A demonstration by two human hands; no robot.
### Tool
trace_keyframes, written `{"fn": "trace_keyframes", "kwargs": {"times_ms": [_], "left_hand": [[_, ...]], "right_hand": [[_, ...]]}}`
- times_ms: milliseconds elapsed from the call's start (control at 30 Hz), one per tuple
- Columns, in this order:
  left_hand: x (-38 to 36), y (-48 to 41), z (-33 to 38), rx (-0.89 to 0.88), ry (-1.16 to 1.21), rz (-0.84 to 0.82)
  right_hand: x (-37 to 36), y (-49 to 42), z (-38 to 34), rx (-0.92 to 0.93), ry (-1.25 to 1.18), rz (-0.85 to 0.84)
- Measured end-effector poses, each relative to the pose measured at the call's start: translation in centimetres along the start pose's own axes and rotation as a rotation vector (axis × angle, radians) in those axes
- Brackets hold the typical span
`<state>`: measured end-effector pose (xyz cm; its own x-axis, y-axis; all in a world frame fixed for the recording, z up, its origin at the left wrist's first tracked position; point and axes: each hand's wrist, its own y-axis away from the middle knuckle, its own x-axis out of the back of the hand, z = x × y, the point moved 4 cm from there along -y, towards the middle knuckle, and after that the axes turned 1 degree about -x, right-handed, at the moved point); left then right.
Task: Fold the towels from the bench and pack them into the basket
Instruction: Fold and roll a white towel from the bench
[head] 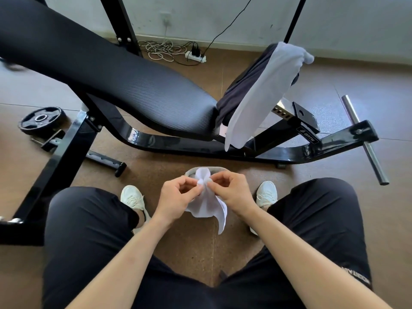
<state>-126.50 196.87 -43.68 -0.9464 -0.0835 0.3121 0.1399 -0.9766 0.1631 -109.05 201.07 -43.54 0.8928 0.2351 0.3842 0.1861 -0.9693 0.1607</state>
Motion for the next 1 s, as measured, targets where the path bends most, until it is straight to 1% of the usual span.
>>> {"fn": "trace_keyframes", "kwargs": {"times_ms": [167, 333, 433, 500, 567, 633, 700, 767, 867, 933, 1000], "left_hand": [[-0.2, -0.1, -0.2, -0.056, -0.015, -0.027], [-0.6, 0.3, 0.0, -0.06, 0.048, -0.139], [-0.6, 0.3, 0.3, -0.075, 0.065, -0.202], [0.0, 0.0, 0.3, -0.079, 0.07, -0.18], [1.0, -0.3, 0.1, -0.095, 0.047, -0.068], [2.1, -0.6, -0.2, -0.118, -0.017, 0.048], [2.6, -0.8, -0.4, -0.164, -0.143, 0.07], [2.3, -1.0, -0.7, -0.204, -0.283, -0.011], [1.1, -1.1, -1.6, -0.197, -0.437, -0.159], [0.6, -1.2, -1.9, -0.159, -0.476, -0.176], [0.6, -1.2, -1.9, -0.149, -0.478, -0.144]], "right_hand": [[-0.2, -0.1, 0.0, 0.046, 0.01, -0.052], [0.0, 0.0, -0.3, 0.108, 0.184, -0.027], [0.4, -0.2, -0.4, 0.123, 0.204, -0.034], [0.9, -0.5, -0.3, 0.123, 0.162, -0.059], [1.6, -0.7, -0.4, 0.133, 0.143, -0.077], [2.3, -0.8, -0.6, 0.146, 0.135, -0.113], [2.9, -0.8, -1.0, 0.159, 0.115, -0.159], [3.5, -0.8, -1.3, 0.176, 0.062, -0.183], [4.3, -0.9, -1.4, 0.166, -0.015, -0.203], [4.9, -0.9, -1.3, 0.149, -0.022, -0.206], [5.4, -0.9, -1.3, 0.147, -0.04, -0.186]]}}
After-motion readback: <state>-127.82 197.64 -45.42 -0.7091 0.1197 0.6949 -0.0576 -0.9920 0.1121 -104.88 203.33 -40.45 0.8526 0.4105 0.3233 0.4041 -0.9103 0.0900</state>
